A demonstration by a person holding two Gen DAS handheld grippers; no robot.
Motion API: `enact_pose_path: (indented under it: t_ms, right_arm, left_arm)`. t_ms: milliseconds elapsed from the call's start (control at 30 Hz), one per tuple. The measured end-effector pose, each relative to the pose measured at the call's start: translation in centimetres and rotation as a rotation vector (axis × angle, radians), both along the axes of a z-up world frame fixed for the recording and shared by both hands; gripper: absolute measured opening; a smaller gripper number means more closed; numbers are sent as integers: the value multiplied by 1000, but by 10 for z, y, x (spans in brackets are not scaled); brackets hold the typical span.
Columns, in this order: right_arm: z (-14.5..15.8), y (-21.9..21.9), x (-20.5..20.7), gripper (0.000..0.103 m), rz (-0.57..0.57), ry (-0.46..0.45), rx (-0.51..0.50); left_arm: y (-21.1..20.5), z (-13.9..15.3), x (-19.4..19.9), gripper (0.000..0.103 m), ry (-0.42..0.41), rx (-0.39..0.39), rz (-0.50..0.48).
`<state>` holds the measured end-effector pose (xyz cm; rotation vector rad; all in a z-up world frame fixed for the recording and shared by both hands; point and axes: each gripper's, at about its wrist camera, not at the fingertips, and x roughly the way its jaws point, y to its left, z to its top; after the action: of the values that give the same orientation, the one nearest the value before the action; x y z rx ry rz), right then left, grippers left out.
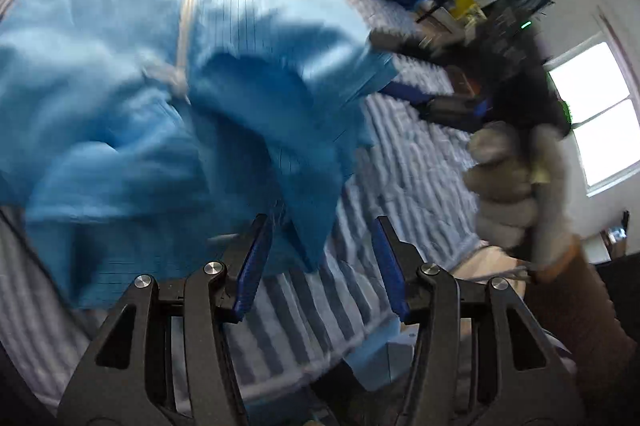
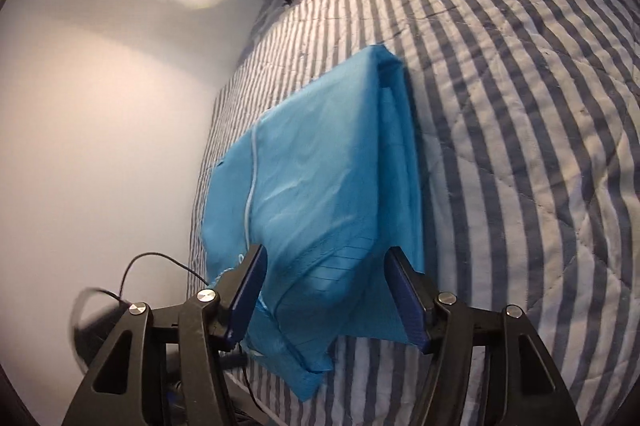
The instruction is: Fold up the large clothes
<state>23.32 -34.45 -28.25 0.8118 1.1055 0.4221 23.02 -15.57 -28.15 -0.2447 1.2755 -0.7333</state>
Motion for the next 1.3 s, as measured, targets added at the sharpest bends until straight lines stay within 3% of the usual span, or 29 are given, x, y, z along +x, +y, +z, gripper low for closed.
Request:
enact_pose_path:
  t_ms: [100,133,167,267,333,433,533,633,767,800,900,967,1067,1100,1167,1233,1300]
  right_arm:
    - [0,-2,2,60,12,9,8]
    - [-1,-1,8,59,18,11,7]
    - [0,1,11,57,27,12,3]
    - [-1,13,19,37,63,25,-16]
    - [-1,18,23,12,77,13,-38]
    - [3,12,22,2,65,-49,1]
    - [4,0,15,1,46,-158,132]
    - [-14,-3,9,1,33,-186,206]
    - [-29,9,5,3,76,-108,-97]
    - [-28,12,2,11,96,-98,-179]
    - [-16,10,-5,26,95,-94,-264]
    - [-1,1,-10,28,87,-112,-274]
    - [27,-5,-16,35,118,-164,-294]
    - [34,-7,-18,37,131,-177,-303]
    - [50,-3,-18,38,160,-199,-335]
    - [61,1,-14,38,178,-209,-359]
    - [69,16,-5,39,208,-206,-382]
  left_arm:
    - [-8,-11,1,48,-18,0,49]
    - [-9,-13,1,39,-27,7,57]
    - [-11,-15,2,3,-28,19,59]
    - [-16,-8,1,0,-68,35,18]
    - [-12,7,-3,0,-102,36,-7]
    - [3,36,-13,0,-144,17,-42]
    - [10,54,-23,0,-198,30,-88]
    - [-4,37,-30,0,-200,92,-153]
    - [-16,-3,-34,0,-138,142,-179]
    - [-16,-8,-35,0,-122,132,-187]
    - [-12,-4,-40,0,-91,125,-197]
    - [2,14,-42,6,-111,86,-197]
    - [50,53,-38,38,-148,-17,-92]
    - [74,66,-35,43,-160,-53,-33]
    - [109,78,-21,43,-173,-74,53]
    - [149,83,-2,50,-199,-42,174]
    - [186,73,18,58,-150,-62,287]
